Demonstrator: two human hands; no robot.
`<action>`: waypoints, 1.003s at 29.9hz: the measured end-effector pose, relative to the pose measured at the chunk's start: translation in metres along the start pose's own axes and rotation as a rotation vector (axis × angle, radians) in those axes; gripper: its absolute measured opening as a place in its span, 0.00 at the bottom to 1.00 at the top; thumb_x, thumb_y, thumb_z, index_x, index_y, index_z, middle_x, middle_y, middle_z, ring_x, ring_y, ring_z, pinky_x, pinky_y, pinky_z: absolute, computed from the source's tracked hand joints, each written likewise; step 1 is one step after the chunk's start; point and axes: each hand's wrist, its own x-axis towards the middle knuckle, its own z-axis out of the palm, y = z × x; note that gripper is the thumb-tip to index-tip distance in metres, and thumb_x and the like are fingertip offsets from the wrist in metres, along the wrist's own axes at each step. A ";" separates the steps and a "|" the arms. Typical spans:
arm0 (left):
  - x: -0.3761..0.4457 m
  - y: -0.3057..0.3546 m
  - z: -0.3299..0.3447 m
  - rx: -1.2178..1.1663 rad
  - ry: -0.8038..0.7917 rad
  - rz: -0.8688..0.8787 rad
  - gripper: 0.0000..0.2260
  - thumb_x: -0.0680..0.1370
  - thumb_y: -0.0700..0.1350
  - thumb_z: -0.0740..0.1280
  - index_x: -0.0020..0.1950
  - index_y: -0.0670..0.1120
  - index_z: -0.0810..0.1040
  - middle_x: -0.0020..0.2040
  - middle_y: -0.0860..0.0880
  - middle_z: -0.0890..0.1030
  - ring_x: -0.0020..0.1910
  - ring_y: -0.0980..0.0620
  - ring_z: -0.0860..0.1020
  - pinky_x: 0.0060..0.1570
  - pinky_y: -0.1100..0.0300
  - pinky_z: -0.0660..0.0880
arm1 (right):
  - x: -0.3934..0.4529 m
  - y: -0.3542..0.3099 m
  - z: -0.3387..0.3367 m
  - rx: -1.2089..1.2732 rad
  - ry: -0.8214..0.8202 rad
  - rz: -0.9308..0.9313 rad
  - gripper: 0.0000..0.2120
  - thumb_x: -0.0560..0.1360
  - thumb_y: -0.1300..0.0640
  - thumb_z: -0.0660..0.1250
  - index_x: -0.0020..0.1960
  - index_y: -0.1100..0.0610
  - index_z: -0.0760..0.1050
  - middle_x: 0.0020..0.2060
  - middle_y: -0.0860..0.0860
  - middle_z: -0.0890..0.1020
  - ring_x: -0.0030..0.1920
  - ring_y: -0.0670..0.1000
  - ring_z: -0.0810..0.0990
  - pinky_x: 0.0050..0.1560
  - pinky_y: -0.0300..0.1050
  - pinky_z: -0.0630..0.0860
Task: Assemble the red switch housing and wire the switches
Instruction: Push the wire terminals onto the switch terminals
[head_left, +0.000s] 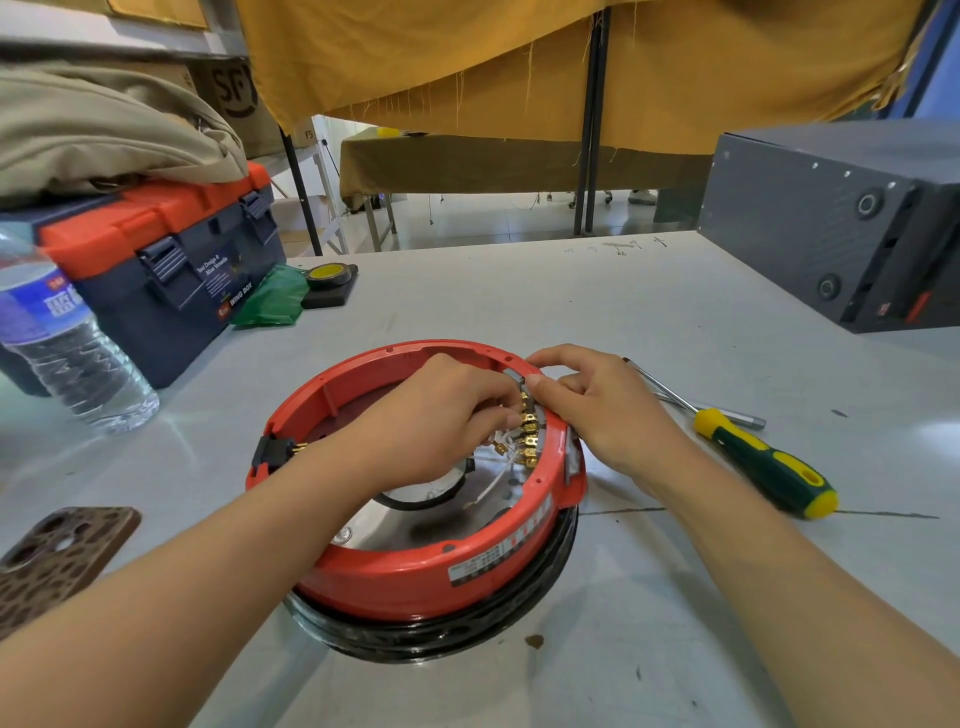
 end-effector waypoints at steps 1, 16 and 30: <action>0.000 0.000 0.001 0.001 0.002 -0.001 0.06 0.78 0.43 0.65 0.44 0.45 0.80 0.28 0.59 0.70 0.30 0.64 0.72 0.32 0.71 0.64 | 0.000 0.000 0.000 0.002 0.000 0.001 0.09 0.78 0.51 0.63 0.55 0.53 0.77 0.34 0.68 0.78 0.31 0.55 0.74 0.38 0.52 0.74; -0.002 -0.005 0.004 -0.101 0.055 -0.028 0.04 0.76 0.43 0.68 0.44 0.45 0.82 0.34 0.49 0.81 0.34 0.54 0.77 0.34 0.68 0.68 | -0.002 0.000 0.003 -0.016 0.070 0.001 0.12 0.76 0.47 0.66 0.55 0.51 0.79 0.29 0.65 0.79 0.28 0.51 0.74 0.32 0.42 0.68; -0.002 -0.002 0.004 -0.031 0.055 0.009 0.06 0.77 0.41 0.66 0.42 0.44 0.81 0.34 0.49 0.80 0.33 0.54 0.75 0.35 0.61 0.69 | -0.004 0.003 0.006 -0.073 0.098 -0.007 0.11 0.77 0.50 0.64 0.58 0.51 0.77 0.19 0.48 0.74 0.22 0.41 0.72 0.27 0.30 0.65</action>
